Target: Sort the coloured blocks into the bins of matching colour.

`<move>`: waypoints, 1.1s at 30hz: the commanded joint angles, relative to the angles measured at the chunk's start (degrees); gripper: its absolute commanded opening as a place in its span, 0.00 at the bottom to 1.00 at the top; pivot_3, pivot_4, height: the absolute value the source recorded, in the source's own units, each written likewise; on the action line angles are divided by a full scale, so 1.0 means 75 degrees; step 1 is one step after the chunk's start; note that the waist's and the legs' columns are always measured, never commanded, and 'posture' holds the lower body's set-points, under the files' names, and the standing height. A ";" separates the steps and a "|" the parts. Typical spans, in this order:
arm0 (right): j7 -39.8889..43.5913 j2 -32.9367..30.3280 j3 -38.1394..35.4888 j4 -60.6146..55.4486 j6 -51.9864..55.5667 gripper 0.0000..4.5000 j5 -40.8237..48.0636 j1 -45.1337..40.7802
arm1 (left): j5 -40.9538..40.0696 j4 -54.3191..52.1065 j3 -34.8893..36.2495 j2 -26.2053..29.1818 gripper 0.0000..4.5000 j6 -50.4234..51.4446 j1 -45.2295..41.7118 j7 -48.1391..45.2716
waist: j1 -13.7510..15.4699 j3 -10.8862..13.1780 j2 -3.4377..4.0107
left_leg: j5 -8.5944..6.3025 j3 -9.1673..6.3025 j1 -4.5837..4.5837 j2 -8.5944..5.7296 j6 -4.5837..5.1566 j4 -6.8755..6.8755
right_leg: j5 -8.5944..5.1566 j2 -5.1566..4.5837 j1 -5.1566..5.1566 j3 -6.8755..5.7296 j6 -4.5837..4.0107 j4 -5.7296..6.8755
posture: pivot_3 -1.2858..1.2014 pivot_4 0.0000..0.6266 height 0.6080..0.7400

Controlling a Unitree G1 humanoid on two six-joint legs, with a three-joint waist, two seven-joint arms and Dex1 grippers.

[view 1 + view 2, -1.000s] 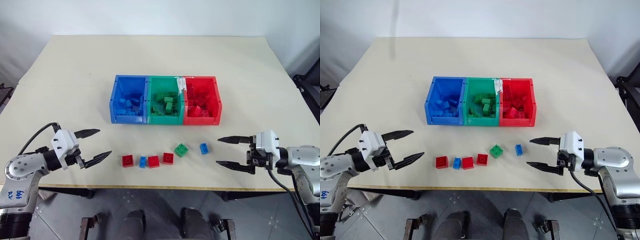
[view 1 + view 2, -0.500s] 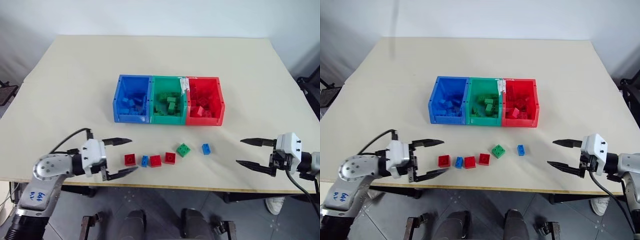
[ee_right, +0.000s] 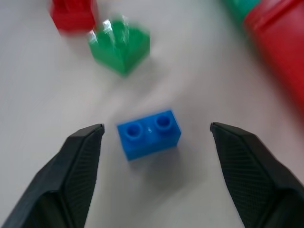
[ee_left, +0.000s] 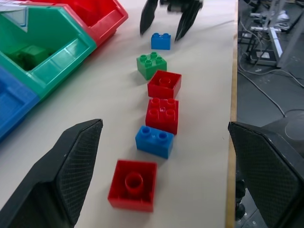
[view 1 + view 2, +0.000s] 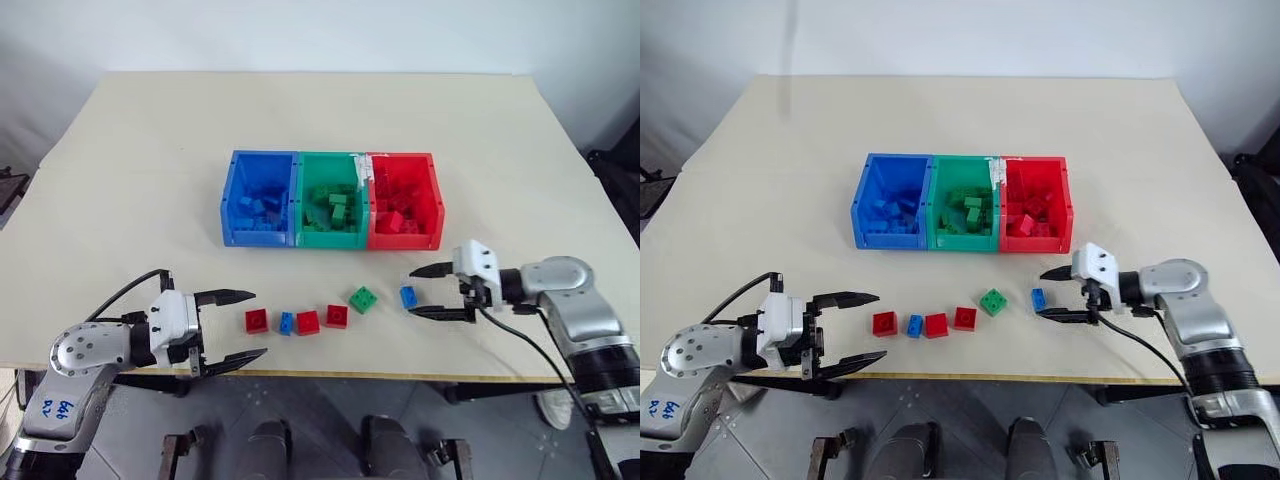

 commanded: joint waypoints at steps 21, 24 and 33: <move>-0.3979 0.4400 0.1013 -0.0087 0.3788 0.32 0.0171 -0.4043 | -0.0063 0.0414 0.2264 -0.0904 1.00 -0.0396 0.1288 0.1544 | -0.0009 -0.0018 -0.0029 | -0.0002 -0.0002 -0.0019 0.0021 -0.0024 -0.0012 | 0.0003 0.0015 -0.0065 -0.0003 -0.0034 0.0059 | 0.52 0.24 1.00; -0.4891 0.5224 0.1110 0.1398 0.2935 0.32 -0.0505 -0.4763 | 0.0036 0.0438 0.2351 -0.0945 1.00 -0.0493 0.1357 0.1707 | -0.0061 -0.0019 -0.0032 | 0.0000 0.0033 -0.0045 0.0016 -0.0026 -0.0009 | 0.0008 0.0006 -0.0121 0.0006 -0.0040 0.0084 | 0.52 0.24 1.00; -0.4709 0.5720 0.0623 0.2401 0.1578 0.78 -0.0549 -0.5119 | 0.0089 0.0056 0.2284 -0.1104 1.00 -0.0577 0.1671 0.2026 | -0.0163 -0.0019 -0.0032 | -0.0001 0.0071 -0.0039 0.0032 -0.0026 -0.0040 | 0.0008 0.0008 -0.0139 -0.0003 -0.0041 0.0077 | 0.52 0.24 1.00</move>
